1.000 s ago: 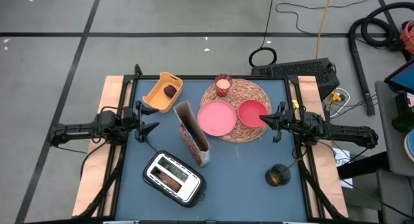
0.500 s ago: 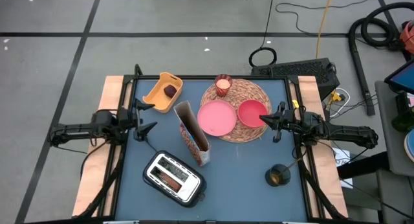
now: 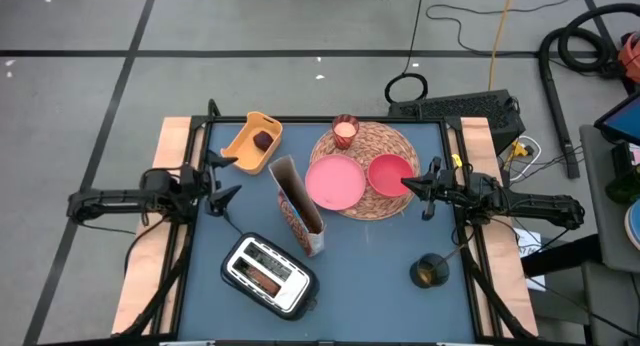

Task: Arrange a breakfast setting
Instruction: Pour the cereal from the cereal box into the red bowl

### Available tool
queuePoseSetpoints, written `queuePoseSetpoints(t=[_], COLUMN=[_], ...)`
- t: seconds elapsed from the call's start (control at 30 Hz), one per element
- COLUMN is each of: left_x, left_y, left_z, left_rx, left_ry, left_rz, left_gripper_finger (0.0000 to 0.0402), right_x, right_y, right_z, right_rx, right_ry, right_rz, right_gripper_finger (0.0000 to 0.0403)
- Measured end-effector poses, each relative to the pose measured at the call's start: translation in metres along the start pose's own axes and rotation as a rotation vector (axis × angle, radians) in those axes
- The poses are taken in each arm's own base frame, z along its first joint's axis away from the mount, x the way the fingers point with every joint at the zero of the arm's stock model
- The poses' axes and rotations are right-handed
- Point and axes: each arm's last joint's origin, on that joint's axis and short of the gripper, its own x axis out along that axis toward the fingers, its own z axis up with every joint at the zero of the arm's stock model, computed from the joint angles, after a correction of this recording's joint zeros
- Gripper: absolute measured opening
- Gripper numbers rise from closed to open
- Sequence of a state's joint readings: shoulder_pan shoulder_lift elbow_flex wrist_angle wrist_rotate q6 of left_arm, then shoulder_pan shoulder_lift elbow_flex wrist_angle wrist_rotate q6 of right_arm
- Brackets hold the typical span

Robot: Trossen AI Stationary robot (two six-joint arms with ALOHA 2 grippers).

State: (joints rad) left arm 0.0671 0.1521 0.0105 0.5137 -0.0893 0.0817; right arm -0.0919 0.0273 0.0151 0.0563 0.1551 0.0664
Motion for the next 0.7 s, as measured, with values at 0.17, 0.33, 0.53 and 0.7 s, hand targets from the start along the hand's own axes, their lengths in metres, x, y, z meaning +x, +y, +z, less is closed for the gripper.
queuePoseSetpoints(t=[0.17, 0.33, 0.53, 0.7], left_x=[0.011, 0.019, 0.031, 0.054], left_y=[0.001, 0.008, 0.017, 0.027], left_z=[-0.012, -0.032, -0.042, -0.036], left_rx=[-0.017, -0.103, -0.165, -0.149], left_ry=[0.09, 0.233, 0.347, 0.445], left_rz=[0.016, 0.087, 0.039, -0.013], left_gripper_finger=[0.0381, 0.0381, 0.0381, 0.0381], right_x=[0.0, 0.0, 0.0, 0.0], right_y=[0.0, 0.0, 0.0, 0.0], right_z=[0.0, 0.0, 0.0, 0.0], right_rx=[0.0, 0.0, 0.0, 0.0], right_ry=[0.0, 0.0, 0.0, 0.0], right_rz=[0.0, 0.0, 0.0, 0.0], right_gripper_finger=[0.0006, 0.0006, 0.0006, 0.0006])
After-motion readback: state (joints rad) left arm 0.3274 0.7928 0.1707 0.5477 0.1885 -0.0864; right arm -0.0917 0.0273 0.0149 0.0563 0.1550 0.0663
